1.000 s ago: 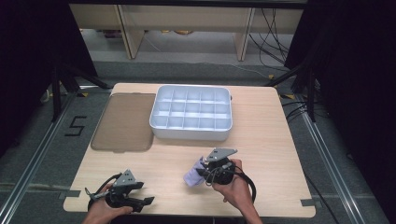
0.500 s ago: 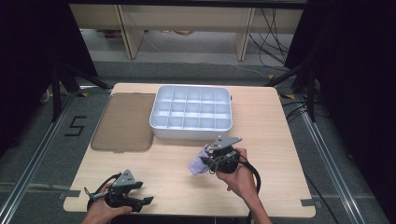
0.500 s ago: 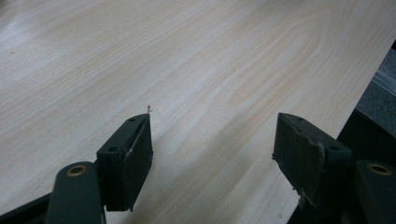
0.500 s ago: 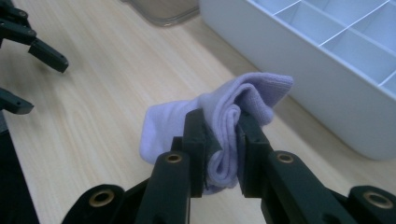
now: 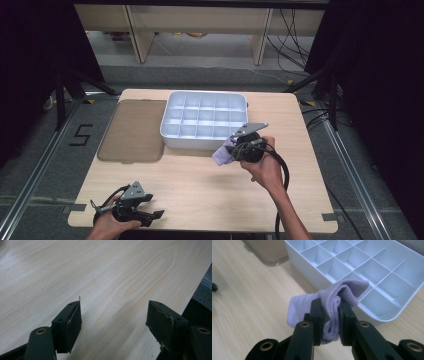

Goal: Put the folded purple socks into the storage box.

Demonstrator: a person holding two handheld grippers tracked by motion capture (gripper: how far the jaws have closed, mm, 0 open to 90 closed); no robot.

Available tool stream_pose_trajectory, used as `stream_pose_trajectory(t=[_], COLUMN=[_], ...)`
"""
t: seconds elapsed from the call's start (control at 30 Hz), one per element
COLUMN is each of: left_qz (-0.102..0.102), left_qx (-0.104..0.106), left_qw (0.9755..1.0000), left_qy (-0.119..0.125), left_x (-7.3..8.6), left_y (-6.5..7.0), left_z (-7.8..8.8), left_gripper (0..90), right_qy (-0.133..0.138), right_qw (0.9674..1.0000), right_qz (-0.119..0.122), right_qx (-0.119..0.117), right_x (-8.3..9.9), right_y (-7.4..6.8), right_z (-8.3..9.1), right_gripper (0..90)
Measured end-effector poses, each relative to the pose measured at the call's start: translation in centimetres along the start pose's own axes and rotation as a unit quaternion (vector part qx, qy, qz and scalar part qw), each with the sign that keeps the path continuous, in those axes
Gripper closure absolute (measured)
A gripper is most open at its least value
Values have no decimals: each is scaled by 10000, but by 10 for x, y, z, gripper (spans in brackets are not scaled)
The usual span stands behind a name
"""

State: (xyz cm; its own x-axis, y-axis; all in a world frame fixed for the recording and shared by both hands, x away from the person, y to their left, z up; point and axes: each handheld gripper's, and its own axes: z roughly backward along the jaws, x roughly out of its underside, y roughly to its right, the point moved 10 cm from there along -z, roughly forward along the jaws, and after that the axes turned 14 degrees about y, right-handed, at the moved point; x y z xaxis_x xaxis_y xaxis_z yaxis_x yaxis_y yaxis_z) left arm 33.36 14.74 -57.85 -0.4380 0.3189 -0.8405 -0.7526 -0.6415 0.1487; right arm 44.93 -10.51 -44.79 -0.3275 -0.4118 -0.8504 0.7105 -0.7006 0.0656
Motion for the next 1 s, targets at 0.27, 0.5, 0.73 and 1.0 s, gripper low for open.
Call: stream_pose_trajectory(t=[0.27, 0.5, 0.73, 1.0], left_qz=[-21, 60, 50, 77], left_qx=[4, -20, -80, -18], left_qw=[10000, 10000, 10000, 10000], left_qy=[-9, 67, 26, 37], left_x=[0, -1, 0, -1], left_y=[-1, 0, -2, 0], left_z=[0, -1, -1, 0], left_gripper=[274, 274, 272, 265], right_qy=[-96, -131, -244, -303], right_qw=[9998, 9994, 9987, 9982], right_qz=[-18, -8, -108, -134], right_qx=[180, 309, 425, 503], right_x=[-14, -24, -32, -31], right_y=[27, 41, 56, 70], right_z=[-3, -6, -13, -24], right_gripper=[769, 769, 769, 768])
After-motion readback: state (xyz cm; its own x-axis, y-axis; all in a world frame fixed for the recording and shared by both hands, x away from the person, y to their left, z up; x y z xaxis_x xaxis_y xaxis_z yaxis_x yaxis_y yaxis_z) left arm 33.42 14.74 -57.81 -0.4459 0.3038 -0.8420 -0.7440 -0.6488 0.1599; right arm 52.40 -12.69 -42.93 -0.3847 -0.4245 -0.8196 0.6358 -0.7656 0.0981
